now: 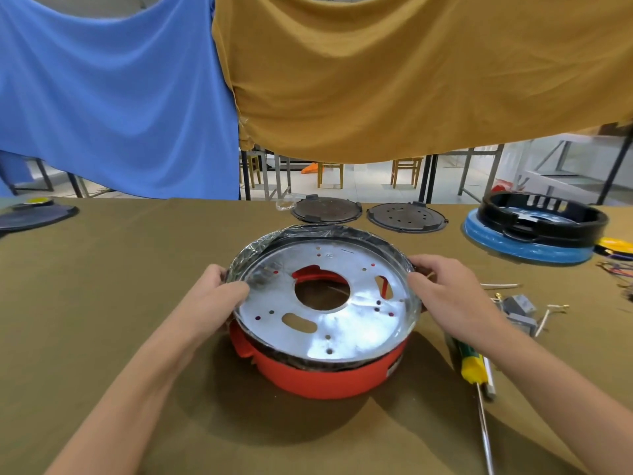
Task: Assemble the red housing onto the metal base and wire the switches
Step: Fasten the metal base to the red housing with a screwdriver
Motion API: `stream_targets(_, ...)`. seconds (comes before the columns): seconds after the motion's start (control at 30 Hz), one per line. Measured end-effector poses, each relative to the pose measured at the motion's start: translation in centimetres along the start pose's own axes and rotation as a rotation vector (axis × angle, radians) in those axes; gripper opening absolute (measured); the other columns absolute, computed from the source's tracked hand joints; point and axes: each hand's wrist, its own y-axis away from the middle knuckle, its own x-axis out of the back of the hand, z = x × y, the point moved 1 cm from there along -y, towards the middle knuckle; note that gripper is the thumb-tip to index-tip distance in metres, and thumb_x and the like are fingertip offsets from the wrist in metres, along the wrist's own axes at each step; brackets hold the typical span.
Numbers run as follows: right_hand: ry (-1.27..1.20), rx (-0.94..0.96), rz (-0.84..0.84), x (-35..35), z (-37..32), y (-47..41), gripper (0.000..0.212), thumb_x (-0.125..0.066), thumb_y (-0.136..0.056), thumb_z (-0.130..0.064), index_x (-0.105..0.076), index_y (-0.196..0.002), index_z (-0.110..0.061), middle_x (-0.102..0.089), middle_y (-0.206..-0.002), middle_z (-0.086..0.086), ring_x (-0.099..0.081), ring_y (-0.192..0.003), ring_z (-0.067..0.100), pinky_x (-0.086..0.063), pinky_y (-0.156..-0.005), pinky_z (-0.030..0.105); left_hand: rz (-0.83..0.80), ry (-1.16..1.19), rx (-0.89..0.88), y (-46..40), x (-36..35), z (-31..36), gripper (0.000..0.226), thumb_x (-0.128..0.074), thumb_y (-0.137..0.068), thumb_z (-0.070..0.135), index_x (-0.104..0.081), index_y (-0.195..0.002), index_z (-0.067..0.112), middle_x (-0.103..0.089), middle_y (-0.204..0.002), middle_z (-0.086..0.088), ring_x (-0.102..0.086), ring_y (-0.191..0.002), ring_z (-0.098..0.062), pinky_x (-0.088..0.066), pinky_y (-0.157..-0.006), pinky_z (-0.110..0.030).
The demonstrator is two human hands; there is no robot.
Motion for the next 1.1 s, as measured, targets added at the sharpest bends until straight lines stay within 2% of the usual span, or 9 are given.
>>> stream_targets(0.07, 0.042, 0.013, 0.015, 0.0, 0.0, 0.0, 0.022, -0.048, -0.093, -0.015, -0.067, -0.098, -0.005, -0.070, -0.089, 0.011, -0.063, -0.083, 0.027, -0.055, -0.074, 0.054, -0.021, 0.010, 0.015, 0.5, 0.0, 0.4, 0.018, -0.054, -0.074, 0.017, -0.045, -0.089, 0.014, -0.045, -0.073, -0.002, -0.041, -0.060, -0.016, -0.031, -0.053, -0.028)
stream_targets(0.13, 0.070, 0.013, 0.016, 0.0, -0.1, 0.1, 0.023, -0.049, -0.092, -0.016, -0.067, -0.098, -0.004, -0.070, -0.090, 0.012, -0.063, -0.084, 0.026, -0.055, -0.075, 0.053, -0.049, 0.005, 0.034, 0.8, 0.2, 0.6, 0.037, -0.050, -0.057, 0.025, -0.046, -0.092, 0.013, -0.047, -0.076, -0.004, -0.043, -0.065, -0.018, -0.034, -0.057, -0.030)
stream_targets(0.2, 0.081, 0.010, 0.011, 0.1, -0.1, 0.2, 0.022, -0.051, -0.090, -0.017, -0.069, -0.096, -0.006, -0.070, -0.088, 0.013, -0.064, -0.081, 0.028, -0.055, -0.073, 0.053, -0.086, -0.014, 0.058, 1.1, 0.3, 0.8, 0.044, -0.046, -0.052, 0.026, -0.046, -0.094, 0.013, -0.047, -0.079, -0.005, -0.045, -0.069, -0.020, -0.036, -0.063, -0.032)
stream_targets(0.3, 0.095, 0.001, 0.008, 0.3, -0.3, 0.4, 0.017, -0.055, -0.088, -0.019, -0.071, -0.093, -0.013, -0.071, -0.085, 0.010, -0.064, -0.079, 0.026, -0.056, -0.072, 0.050, -0.114, -0.022, 0.080, 1.4, 0.3, 0.9, 0.041, -0.046, -0.050, 0.024, -0.044, -0.089, 0.015, -0.046, -0.076, -0.005, -0.044, -0.069, -0.021, -0.038, -0.066, -0.032)
stream_targets(0.5, 0.090, -0.021, -0.002, 0.6, -0.3, 0.5, 0.008, -0.063, -0.082, -0.021, -0.067, -0.089, -0.023, -0.068, -0.080, -0.002, -0.062, -0.079, 0.016, -0.055, -0.070, 0.040, -0.133, -0.004, 0.085, 1.4, 0.4, 0.9, 0.038, -0.045, -0.049, 0.022, -0.044, -0.086, 0.016, -0.044, -0.073, -0.004, -0.042, -0.065, -0.020, -0.037, -0.062, -0.030)
stream_targets(0.7, 0.048, -0.012, 0.005, 0.7, 0.3, 0.2, 0.006, -0.062, -0.085, -0.024, -0.062, -0.090, -0.028, -0.066, -0.083, -0.007, -0.061, -0.078, 0.010, -0.054, -0.066, 0.030, -0.110, 0.030, 0.075, 1.0, 0.6, 0.5, 0.050, -0.047, -0.050, 0.022, -0.049, -0.099, 0.011, -0.047, -0.077, -0.005, -0.044, -0.067, -0.020, -0.035, -0.061, -0.030)
stream_targets(0.87, 0.008, 0.053, 0.037, 0.3, 0.6, 0.2, 0.018, -0.055, -0.094, -0.021, -0.059, -0.098, -0.038, -0.066, -0.085, -0.018, -0.063, -0.077, 0.003, -0.055, -0.063, 0.023, -0.071, 0.046, 0.060, 0.8, 0.3, 0.6, 0.040, -0.050, -0.053, 0.031, -0.048, -0.090, 0.015, -0.049, -0.074, -0.002, -0.045, -0.065, -0.020, -0.036, -0.063, -0.031)
stream_targets(0.97, 0.027, 0.080, 0.044, 0.1, 0.7, 0.2, 0.024, -0.052, -0.097, -0.021, -0.056, -0.097, -0.045, -0.065, -0.083, -0.023, -0.062, -0.076, -0.003, -0.054, -0.061, 0.020, -0.056, 0.025, 0.068, 0.8, 0.2, 0.8, 0.031, -0.050, -0.054, 0.036, -0.043, -0.078, 0.019, -0.043, -0.062, 0.003, -0.041, -0.054, -0.015, -0.032, -0.051, -0.028)
stream_targets(1.1, -0.028, 0.086, 0.081, 0.0, 0.9, 0.1, 0.018, -0.053, -0.099, -0.023, -0.060, -0.105, -0.038, -0.065, -0.085, -0.023, -0.063, -0.074, -0.006, -0.053, -0.053, 0.014, -0.045, 0.006, 0.076, 0.9, 0.2, 0.7, 0.032, -0.050, -0.054, 0.040, -0.044, -0.078, 0.019, -0.041, -0.064, 0.002, -0.041, -0.055, -0.016, -0.031, -0.049, -0.028)
